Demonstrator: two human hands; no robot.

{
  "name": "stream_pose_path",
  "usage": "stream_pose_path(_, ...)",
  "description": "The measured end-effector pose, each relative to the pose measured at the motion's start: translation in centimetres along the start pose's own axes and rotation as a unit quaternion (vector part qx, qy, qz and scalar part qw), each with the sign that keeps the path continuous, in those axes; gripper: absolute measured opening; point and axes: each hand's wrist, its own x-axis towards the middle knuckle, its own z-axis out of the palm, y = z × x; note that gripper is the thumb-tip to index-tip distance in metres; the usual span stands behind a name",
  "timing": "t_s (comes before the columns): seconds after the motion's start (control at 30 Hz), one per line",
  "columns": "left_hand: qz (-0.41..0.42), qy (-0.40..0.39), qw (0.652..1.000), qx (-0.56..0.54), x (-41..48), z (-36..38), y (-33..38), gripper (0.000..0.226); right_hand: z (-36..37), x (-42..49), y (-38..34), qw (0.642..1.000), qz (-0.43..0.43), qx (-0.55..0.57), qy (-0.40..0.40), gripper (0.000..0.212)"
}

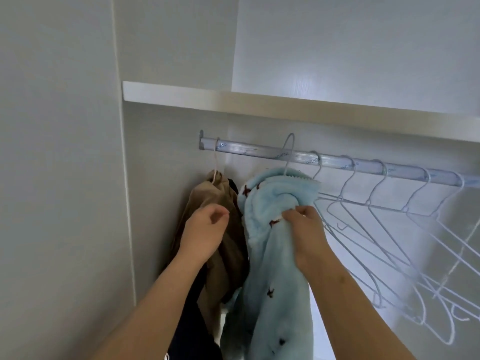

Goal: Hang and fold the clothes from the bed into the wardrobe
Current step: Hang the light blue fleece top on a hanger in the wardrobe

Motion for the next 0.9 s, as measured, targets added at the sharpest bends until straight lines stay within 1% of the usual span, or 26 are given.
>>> stream_pose_path(0.13, 0.022, 0.021, 0.999, 0.040, 2.3, 0.4, -0.4, 0.010, 2.4, 3.2, -0.8, 1.000, -0.021, -0.011, 0.006, 0.017)
stream_pose_path(0.3, 0.027, 0.018, 0.998, 0.054, 2.8, 0.8, -1.3, 0.013, 4.7, 5.2, 1.5, 0.999, 0.001, -0.040, -0.017, 0.022)
stream_pose_path(0.4, 0.048, 0.012, 0.996, 0.079, 2.3, 0.9, -1.8, 0.010, 5.9, 4.7, 3.9, 0.998, 0.022, -0.053, -0.031, 0.010)
stream_pose_path(0.43, 0.051, 0.009, 0.995, 0.081, 2.1, 0.9, -2.0, 0.011, 6.2, 4.6, 4.4, 0.997, 0.026, -0.064, -0.037, 0.015)
stream_pose_path(0.5, 0.043, 0.006, 0.997, 0.071, 1.5, 0.9, -2.2, 0.010, 6.5, 4.3, 4.8, 0.996, 0.031, -0.072, -0.048, 0.023)
stream_pose_path(0.57, 0.029, 0.001, 0.998, 0.059, 0.8, 0.8, -2.3, 0.009, 6.5, 3.7, 4.9, 0.995, 0.040, -0.068, -0.057, 0.026)
stream_pose_path(0.7, -0.001, -0.010, 0.999, 0.030, -1.4, 0.7, -2.4, 0.014, 5.2, 1.3, 5.6, 0.993, 0.063, -0.071, -0.066, 0.034)
stream_pose_path(0.77, -0.020, -0.016, 1.000, 0.018, -2.8, 0.8, -2.1, 0.019, 4.3, -0.2, 5.9, 0.992, 0.075, -0.073, -0.073, 0.034)
stream_pose_path(0.9, -0.046, -0.026, 0.998, -0.019, -6.8, 1.1, -1.2, 0.022, 1.7, -4.2, 6.7, 0.988, 0.115, -0.071, -0.079, 0.026)
